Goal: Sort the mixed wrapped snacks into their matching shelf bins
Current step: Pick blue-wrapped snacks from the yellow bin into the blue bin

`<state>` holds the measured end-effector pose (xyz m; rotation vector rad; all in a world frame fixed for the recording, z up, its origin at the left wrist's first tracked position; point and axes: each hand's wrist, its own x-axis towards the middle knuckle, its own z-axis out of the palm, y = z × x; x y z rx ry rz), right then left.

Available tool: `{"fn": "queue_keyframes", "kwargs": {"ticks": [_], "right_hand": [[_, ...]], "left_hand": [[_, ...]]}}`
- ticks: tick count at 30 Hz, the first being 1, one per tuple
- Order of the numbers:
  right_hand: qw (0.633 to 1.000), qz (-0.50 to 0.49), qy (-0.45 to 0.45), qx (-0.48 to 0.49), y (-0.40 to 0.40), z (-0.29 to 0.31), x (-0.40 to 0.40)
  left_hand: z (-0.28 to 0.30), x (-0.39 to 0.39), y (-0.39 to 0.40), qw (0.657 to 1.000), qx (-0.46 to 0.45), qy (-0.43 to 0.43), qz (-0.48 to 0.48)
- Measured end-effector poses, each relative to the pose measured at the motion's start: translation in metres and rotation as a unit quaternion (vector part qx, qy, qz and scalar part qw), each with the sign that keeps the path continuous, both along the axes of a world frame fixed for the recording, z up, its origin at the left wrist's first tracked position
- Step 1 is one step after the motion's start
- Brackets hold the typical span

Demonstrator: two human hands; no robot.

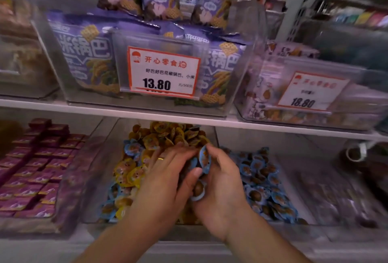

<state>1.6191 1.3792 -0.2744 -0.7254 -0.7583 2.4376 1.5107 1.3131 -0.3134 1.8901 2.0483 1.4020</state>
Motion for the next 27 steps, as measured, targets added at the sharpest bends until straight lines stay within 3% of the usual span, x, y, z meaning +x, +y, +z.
{"fn": "queue_keyframes", "kwargs": {"ticks": [6, 9, 13, 15, 19, 22, 25, 27], "right_hand": [[0.991, -0.058, -0.064, 0.104, 0.018, 0.005, 0.014], [0.980, -0.124, -0.070, 0.139, 0.048, 0.010, 0.029], [0.957, -0.174, -0.164, 0.162, 0.100, -0.004, 0.042], [0.955, -0.182, -0.191, 0.138, 0.122, -0.016, 0.044], [0.910, -0.216, -0.293, 0.200, 0.153, -0.032, 0.044], [0.899, -0.215, -0.302, 0.234, 0.154, -0.029, 0.040], [0.854, -0.225, -0.294, 0.365, 0.124, -0.016, 0.025], [0.782, -0.211, -0.286, 0.512, 0.090, -0.007, 0.010]], "left_hand": [[-0.002, 0.013, -0.002, 0.999, -0.003, 0.014, -0.050], [-0.003, 0.003, -0.003, 1.000, 0.006, -0.023, -0.016], [-0.008, -0.016, -0.002, 0.999, -0.008, -0.025, 0.044], [-0.011, -0.023, -0.004, 0.998, -0.017, -0.014, 0.058], [-0.008, -0.035, -0.016, 0.996, -0.020, 0.029, 0.081], [0.001, -0.049, -0.031, 0.988, -0.004, 0.106, 0.113], [0.009, -0.070, -0.051, 0.977, 0.023, 0.140, 0.162], [0.012, -0.081, -0.064, 0.974, 0.021, 0.117, 0.193]]}}
